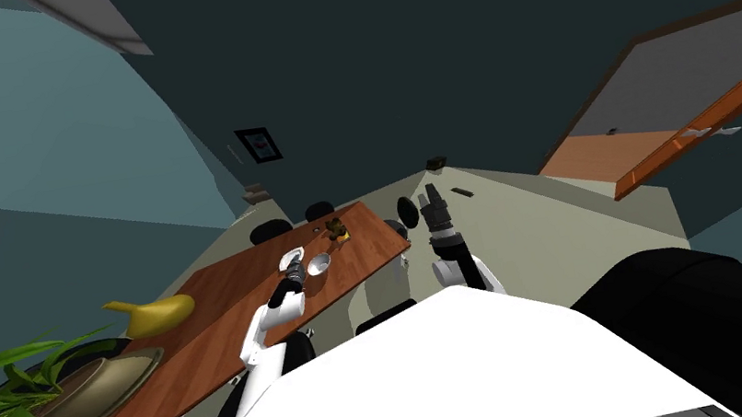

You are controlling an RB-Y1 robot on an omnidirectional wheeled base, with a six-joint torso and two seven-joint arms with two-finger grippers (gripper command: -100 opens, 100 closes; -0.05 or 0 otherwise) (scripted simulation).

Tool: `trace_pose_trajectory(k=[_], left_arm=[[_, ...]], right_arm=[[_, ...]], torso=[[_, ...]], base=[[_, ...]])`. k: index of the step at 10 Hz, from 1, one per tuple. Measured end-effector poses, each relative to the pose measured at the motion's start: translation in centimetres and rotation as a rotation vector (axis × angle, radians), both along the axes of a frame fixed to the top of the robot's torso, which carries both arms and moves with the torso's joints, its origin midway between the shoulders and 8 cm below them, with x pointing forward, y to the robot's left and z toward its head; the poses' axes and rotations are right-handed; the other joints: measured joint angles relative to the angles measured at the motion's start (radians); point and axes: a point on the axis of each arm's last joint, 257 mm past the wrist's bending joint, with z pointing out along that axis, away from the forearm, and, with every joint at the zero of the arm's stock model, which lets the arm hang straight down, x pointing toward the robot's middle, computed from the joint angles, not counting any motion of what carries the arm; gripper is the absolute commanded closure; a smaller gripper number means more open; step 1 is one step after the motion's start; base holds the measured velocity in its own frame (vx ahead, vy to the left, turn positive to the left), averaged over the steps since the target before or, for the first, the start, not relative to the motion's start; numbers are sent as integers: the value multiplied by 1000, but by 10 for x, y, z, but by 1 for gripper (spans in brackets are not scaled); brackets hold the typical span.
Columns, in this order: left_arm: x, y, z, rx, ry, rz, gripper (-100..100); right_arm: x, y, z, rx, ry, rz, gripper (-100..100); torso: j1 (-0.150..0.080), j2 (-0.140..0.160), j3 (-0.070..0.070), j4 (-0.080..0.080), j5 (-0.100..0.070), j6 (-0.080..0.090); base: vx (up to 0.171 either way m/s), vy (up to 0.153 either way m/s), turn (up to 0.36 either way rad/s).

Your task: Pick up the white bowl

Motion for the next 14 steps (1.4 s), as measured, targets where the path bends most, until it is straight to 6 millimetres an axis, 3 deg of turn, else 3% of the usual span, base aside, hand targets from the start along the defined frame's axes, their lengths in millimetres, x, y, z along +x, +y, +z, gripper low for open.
trace_pose_trajectory(k=[7, 14], left_arm=[[1, 35, -54, 3, 210, 77, -100], [-15, 67, -96, -8, 404, 150, -100]], right_arm=[[0, 0, 0, 0, 0, 0, 0], [0, 0, 0, 0, 0, 0, 0]], torso=[[0, 0, 0, 0, 0, 0], [0, -1, -1, 0, 0, 0]], base=[[-19, -9, -113], [0, -3, -84]])
